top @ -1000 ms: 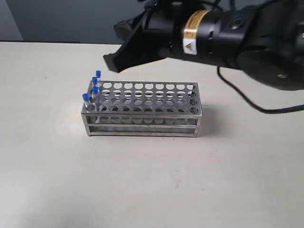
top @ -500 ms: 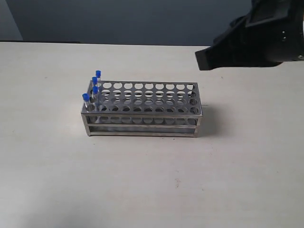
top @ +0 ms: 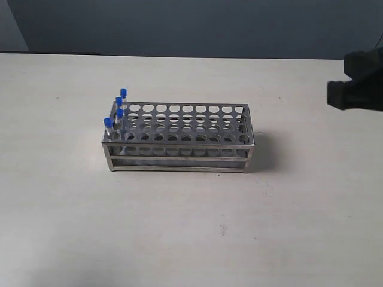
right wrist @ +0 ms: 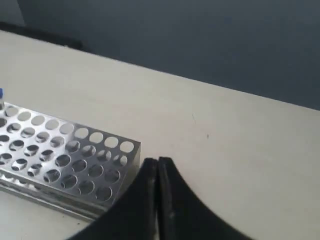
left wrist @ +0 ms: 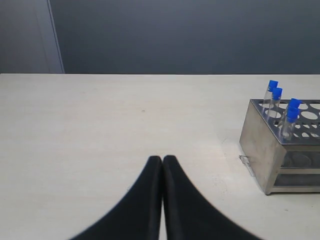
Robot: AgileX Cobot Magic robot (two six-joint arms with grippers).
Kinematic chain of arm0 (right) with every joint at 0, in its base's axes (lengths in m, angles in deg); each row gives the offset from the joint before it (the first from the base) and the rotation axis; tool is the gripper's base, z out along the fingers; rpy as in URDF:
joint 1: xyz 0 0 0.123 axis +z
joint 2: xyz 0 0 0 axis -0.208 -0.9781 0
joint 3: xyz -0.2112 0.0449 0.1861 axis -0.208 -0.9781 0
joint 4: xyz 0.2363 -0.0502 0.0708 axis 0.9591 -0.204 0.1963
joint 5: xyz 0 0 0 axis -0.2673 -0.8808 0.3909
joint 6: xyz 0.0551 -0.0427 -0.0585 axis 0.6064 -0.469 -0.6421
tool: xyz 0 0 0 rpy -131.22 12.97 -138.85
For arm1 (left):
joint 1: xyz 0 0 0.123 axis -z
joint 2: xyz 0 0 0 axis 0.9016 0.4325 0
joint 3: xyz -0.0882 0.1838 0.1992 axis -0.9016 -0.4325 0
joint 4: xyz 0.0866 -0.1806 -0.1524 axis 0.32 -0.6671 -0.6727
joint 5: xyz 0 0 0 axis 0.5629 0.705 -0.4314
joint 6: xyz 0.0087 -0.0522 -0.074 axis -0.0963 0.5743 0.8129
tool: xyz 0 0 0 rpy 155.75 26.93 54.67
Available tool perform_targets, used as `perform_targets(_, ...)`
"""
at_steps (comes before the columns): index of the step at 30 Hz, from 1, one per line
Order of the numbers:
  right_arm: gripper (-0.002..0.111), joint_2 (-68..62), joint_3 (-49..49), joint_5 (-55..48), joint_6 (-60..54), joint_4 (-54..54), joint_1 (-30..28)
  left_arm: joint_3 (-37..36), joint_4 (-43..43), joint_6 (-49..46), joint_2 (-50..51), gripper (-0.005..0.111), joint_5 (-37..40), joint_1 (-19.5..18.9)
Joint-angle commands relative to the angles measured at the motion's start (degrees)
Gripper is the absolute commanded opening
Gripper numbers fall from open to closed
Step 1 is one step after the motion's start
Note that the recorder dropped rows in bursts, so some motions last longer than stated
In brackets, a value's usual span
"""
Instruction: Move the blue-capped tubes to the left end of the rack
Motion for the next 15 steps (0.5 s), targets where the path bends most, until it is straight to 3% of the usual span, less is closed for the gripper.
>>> perform_targets(1,-0.001,9.08,-10.88,21.77,0.55,-1.43,-12.91,0.18,0.11,0.03,-0.20,0.001,-0.39,0.36)
perform_targets(4,-0.001,15.88,-16.39,28.77,0.55,-1.56,-22.30,0.18,0.11,0.03,-0.20,0.001,-0.39,0.36)
perform_targets(9,-0.001,27.56,-23.29,29.76,0.55,-1.56,-36.11,0.18,0.11,0.03,-0.20,0.001,-0.39,0.36)
perform_targets(15,-0.001,39.40,-32.75,29.76,0.55,3.40,-44.28,0.18,0.11,0.03,-0.20,0.001,-0.39,0.36)
